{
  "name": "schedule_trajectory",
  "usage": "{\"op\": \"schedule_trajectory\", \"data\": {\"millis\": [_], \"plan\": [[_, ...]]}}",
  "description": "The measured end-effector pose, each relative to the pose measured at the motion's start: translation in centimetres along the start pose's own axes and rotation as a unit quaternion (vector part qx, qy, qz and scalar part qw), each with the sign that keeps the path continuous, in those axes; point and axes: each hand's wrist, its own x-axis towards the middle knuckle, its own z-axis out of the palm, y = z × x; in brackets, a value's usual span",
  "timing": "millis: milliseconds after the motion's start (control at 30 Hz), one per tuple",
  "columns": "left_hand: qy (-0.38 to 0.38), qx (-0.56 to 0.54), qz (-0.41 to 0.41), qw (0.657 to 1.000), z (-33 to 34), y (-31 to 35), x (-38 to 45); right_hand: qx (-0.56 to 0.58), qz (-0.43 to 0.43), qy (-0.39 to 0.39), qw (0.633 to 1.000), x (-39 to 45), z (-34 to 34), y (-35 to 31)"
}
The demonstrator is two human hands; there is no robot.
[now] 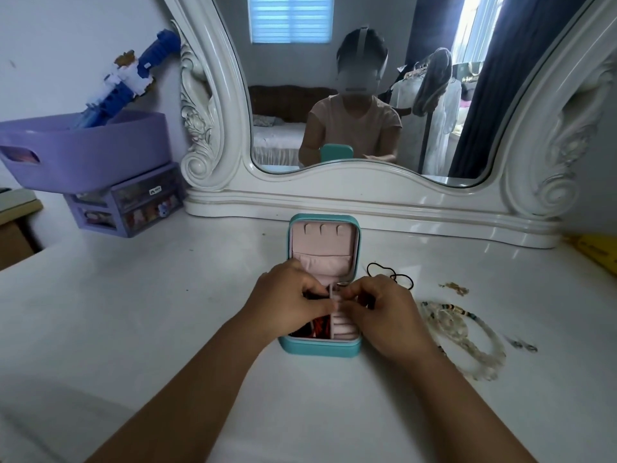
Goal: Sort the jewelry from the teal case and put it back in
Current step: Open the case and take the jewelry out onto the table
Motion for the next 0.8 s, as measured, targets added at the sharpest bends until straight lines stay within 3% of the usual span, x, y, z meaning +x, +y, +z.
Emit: {"op": "schedule_trajectory", "data": {"millis": [133,233,333,500,600,800], "plan": [[0.022,0.023,0.000,0.999,0.0,0.2,0.3,0.003,-0.003,0.000,1.000,-0.1,0.0,0.3],[0.068,-0.074,-0.003,0.995,-0.8,0.9,0.1,0.026,-0.023,0.025,0.999,-0.1,0.1,0.4],[0.095,-0.192,0.008,0.977,-2.3,2.6,0.2,0.145,-0.023,0.045,0.988,-0.1,-0.2,-0.2],[0.066,-0.320,0.047,0.944,-3.9,5.9,0.2,0.317,-0.040,-0.004,0.948,-0.6,-1.2,-1.4],[0.087,-0.323,0.060,0.941,-3.7,7.1,0.5,0.371,-0.030,0.003,0.928,-0.9,-2.2,-1.5],[0.098,-0.275,0.089,0.952,-3.0,8.5,0.3,0.343,0.022,0.070,0.936,-1.5,-4.9,0.3]]}}
